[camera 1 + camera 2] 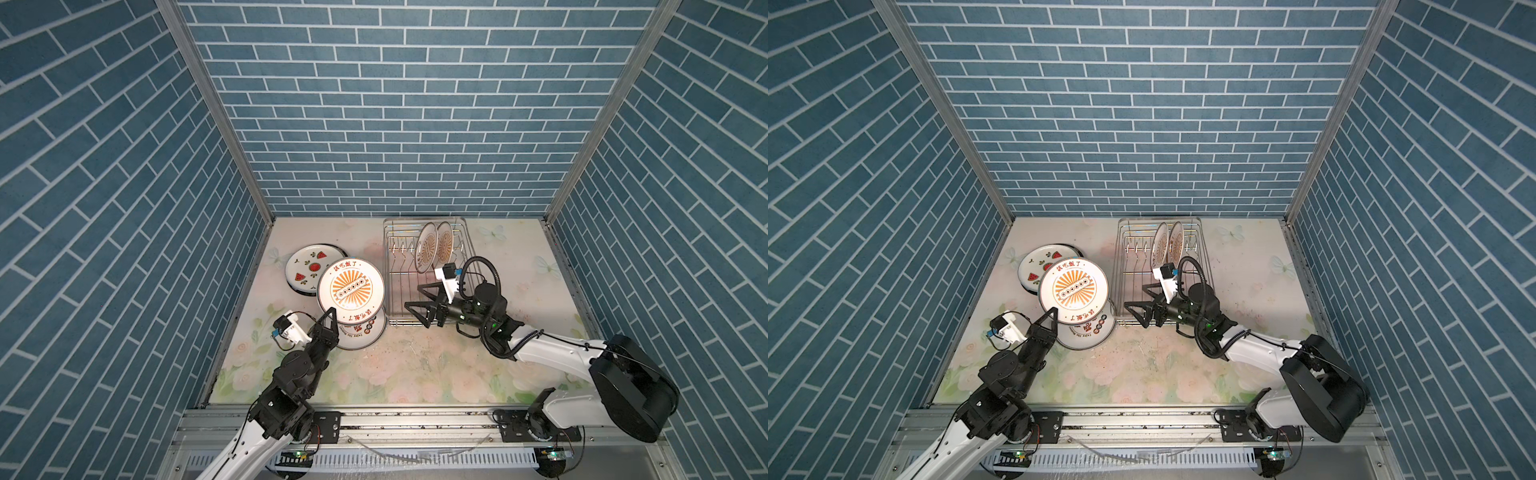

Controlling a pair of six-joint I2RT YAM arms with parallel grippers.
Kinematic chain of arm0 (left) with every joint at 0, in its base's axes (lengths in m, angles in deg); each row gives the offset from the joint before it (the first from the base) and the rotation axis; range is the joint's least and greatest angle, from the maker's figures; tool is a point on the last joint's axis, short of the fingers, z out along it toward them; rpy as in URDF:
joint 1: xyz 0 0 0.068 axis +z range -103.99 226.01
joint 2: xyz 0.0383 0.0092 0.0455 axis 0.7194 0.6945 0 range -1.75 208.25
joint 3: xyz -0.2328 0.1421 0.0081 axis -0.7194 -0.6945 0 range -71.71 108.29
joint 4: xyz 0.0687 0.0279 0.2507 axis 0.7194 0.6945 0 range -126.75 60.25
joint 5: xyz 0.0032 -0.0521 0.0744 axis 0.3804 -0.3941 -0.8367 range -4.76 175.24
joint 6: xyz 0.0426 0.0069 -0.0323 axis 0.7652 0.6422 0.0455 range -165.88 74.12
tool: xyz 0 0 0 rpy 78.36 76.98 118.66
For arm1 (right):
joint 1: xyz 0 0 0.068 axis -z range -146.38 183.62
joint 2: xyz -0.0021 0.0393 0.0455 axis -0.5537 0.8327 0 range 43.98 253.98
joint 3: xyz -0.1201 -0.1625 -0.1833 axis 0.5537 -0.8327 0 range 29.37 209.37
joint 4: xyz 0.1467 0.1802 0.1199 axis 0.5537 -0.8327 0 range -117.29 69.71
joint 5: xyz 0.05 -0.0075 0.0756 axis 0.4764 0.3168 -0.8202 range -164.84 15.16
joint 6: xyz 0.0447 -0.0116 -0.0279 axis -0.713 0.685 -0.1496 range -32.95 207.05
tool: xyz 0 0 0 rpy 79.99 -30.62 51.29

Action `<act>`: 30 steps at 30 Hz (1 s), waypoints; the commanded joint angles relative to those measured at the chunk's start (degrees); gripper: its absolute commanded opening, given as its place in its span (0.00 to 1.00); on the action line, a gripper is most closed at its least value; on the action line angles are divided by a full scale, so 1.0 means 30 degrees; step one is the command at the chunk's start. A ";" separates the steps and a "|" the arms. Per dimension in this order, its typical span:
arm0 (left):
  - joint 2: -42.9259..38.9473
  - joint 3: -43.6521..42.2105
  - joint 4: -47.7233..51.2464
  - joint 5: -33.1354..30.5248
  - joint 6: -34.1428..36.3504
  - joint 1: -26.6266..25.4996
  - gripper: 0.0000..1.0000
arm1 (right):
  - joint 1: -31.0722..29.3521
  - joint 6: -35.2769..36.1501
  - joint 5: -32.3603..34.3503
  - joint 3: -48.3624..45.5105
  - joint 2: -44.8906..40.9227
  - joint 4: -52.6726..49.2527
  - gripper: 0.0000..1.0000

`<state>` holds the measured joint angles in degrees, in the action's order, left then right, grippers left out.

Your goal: Unload the plates from the dish rack

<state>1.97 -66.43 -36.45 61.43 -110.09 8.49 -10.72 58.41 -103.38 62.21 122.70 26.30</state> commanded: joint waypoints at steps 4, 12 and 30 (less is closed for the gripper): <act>-0.0891 0.1182 0.5817 -0.1498 -0.1144 0.0172 0.00 | -0.0461 0.0994 0.0320 0.1512 0.0905 -0.0740 0.99; 0.3533 0.2103 0.4950 -0.0883 -0.2227 0.0183 0.00 | -0.1112 0.1805 0.0552 0.2928 0.1812 -0.2887 0.99; 0.7713 0.3077 0.5077 0.0352 -0.4844 0.0312 0.00 | -0.2534 0.3090 0.1986 0.4881 0.3263 -0.5434 0.99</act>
<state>24.97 -58.41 -18.81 61.47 -123.25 9.02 -17.65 64.42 -99.88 74.06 132.10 12.20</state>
